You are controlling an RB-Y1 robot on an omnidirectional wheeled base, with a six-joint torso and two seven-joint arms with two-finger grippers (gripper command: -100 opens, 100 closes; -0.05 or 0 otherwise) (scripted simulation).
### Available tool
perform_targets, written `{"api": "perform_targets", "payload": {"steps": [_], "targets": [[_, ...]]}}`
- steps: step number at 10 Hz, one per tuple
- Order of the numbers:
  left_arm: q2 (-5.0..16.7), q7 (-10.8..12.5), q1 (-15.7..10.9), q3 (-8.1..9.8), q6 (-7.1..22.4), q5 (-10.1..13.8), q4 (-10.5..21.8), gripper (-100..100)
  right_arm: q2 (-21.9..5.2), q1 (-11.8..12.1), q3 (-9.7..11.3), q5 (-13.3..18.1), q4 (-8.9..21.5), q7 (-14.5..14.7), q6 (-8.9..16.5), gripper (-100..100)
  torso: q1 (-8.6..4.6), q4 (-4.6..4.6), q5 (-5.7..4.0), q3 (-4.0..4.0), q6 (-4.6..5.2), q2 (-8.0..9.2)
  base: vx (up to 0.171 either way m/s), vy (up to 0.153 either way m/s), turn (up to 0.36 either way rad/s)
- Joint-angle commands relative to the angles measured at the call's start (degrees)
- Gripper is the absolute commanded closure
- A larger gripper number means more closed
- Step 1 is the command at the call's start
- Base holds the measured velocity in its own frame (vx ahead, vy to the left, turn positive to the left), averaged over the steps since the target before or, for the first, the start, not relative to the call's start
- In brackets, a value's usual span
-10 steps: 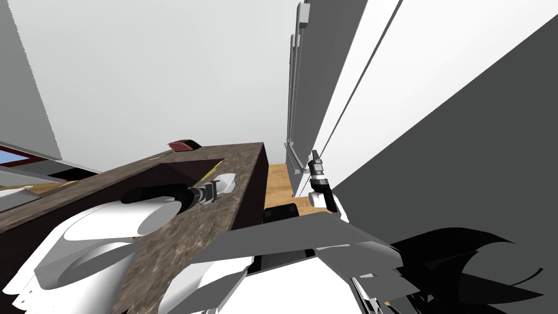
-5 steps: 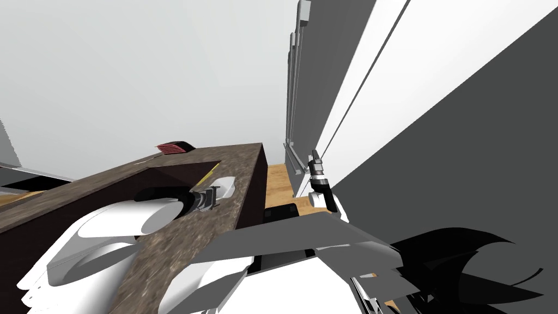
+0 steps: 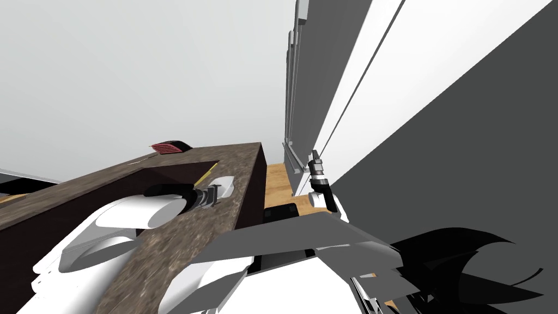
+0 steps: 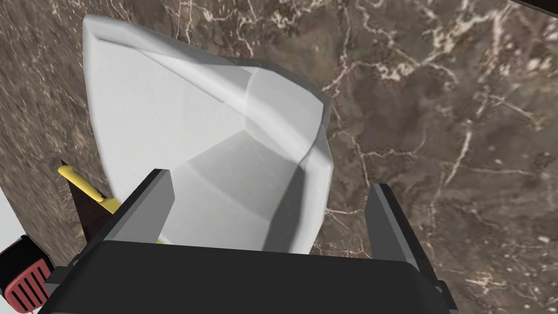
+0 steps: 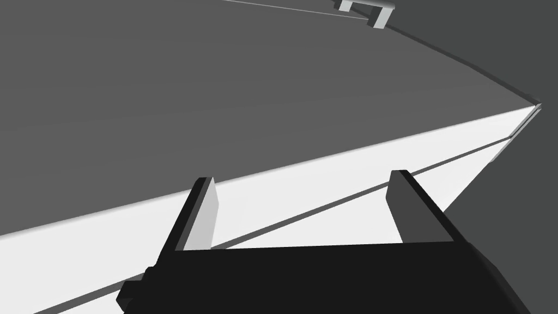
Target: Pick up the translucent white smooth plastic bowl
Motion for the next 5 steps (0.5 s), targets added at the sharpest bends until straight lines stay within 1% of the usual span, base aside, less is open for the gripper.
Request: {"api": "perform_targets", "payload": {"steps": [1,2,3,4,5], "targets": [[2.9,2.3,0.1,-2.21,-2.9,1.1,2.4,-100,0.0,0.0,0.0,0.0,0.0,0.0,0.0,0,0.00,0.00,0.00,0.00,0.00,0.00,-0.047,-0.019,-0.052],[4.3,2.3,0.1,-2.21,-4.2,1.1,2.4,-100,0.0,0.0,0.0,0.0,0.0,0.0,0.0,0,0.00,0.00,0.00,0.01,0.01,0.02,-0.035,-0.012,-0.023],[6.2,4.2,0.2,-4.03,-6.0,2.2,4.4,-100,0.0,0.0,0.0,0.0,0.0,0.0,0.0,0,0.02,0.00,0.00,-0.01,-0.01,-0.02,-0.044,-0.018,-0.038],[7.7,4.2,0.2,-4.03,-7.4,2.2,4.4,-100,0.0,0.0,0.0,0.0,0.0,0.0,0.0,0,0.00,0.00,0.01,0.00,0.00,0.01,-0.041,-0.015,-0.032],[9.5,6.1,0.4,-5.84,-9.3,3.3,6.5,-100,0.0,0.0,0.0,0.0,0.0,0.0,0.0,0,0.01,0.00,0.00,0.00,0.00,0.00,-0.036,-0.015,-0.060]]}}
